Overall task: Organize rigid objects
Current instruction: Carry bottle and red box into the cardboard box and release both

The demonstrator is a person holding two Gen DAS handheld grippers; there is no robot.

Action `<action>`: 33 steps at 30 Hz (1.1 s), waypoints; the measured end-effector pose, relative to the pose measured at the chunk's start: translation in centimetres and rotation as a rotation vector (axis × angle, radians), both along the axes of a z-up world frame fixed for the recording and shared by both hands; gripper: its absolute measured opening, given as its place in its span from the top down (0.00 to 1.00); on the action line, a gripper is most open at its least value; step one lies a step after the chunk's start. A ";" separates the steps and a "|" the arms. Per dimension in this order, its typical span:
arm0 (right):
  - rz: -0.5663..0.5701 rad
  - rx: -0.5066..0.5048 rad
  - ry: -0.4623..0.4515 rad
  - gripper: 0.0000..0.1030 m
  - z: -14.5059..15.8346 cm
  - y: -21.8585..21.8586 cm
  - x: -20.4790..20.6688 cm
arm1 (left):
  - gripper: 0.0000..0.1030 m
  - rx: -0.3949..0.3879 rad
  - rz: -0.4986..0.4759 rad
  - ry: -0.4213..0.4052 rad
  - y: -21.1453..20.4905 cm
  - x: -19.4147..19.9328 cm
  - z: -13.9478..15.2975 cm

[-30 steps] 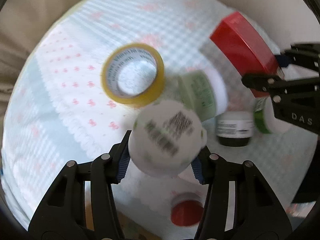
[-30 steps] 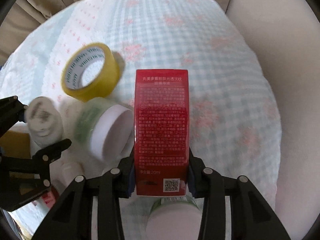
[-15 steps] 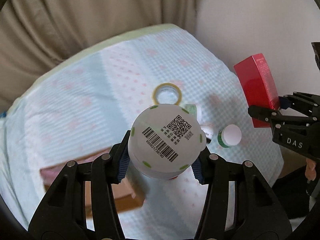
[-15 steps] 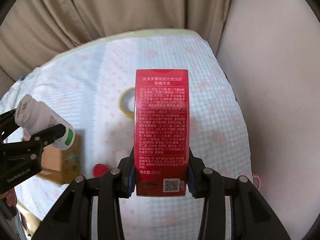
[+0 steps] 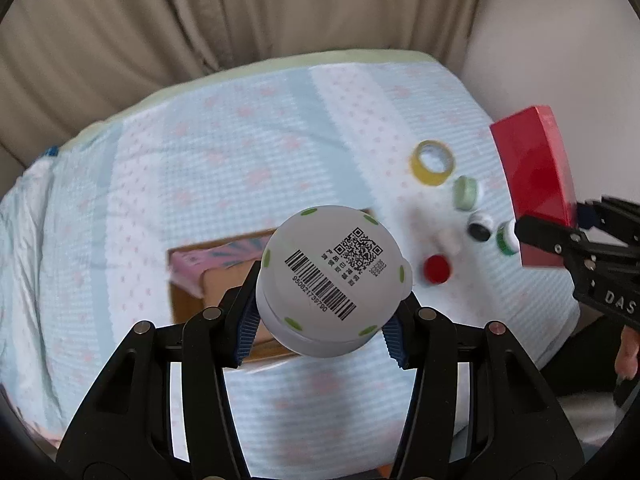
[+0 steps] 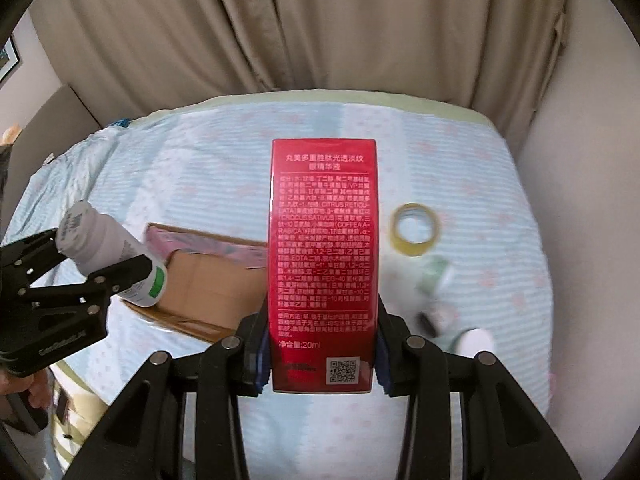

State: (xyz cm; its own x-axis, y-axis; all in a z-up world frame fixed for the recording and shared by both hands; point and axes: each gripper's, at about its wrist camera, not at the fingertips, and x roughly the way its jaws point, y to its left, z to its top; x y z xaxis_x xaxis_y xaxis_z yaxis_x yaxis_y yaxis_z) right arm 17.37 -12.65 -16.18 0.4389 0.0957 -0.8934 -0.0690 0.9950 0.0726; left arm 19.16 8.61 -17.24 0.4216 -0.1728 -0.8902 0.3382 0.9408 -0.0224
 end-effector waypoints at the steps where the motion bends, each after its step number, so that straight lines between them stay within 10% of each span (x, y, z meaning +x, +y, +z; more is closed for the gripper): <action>1: -0.016 0.013 0.013 0.64 -0.4 1.5 0.1 | 0.53 0.006 -0.012 0.003 1.5 0.4 -0.4; 12: -0.115 0.085 0.148 0.64 -7.3 13.2 2.3 | 0.53 0.098 -0.153 0.122 7.8 6.9 -8.7; 24: -0.278 0.167 0.352 0.64 -18.1 14.2 5.4 | 0.54 0.178 -0.228 0.358 6.6 10.2 -21.1; 31: -0.225 0.121 0.409 0.64 -21.9 13.8 6.8 | 0.54 0.209 -0.291 0.382 5.5 11.9 -22.9; 33: -0.172 0.082 0.407 0.62 -22.4 13.8 6.9 | 0.36 0.207 -0.304 0.365 5.3 12.2 -22.4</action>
State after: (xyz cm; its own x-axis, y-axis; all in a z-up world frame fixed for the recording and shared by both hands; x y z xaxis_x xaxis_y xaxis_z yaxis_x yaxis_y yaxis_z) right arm 24.31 1.11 -38.59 0.0689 0.1299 -0.9891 0.1474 0.9793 0.1389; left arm 31.37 13.90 -39.61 0.0356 -0.0443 -0.9984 0.6017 0.7986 -0.0140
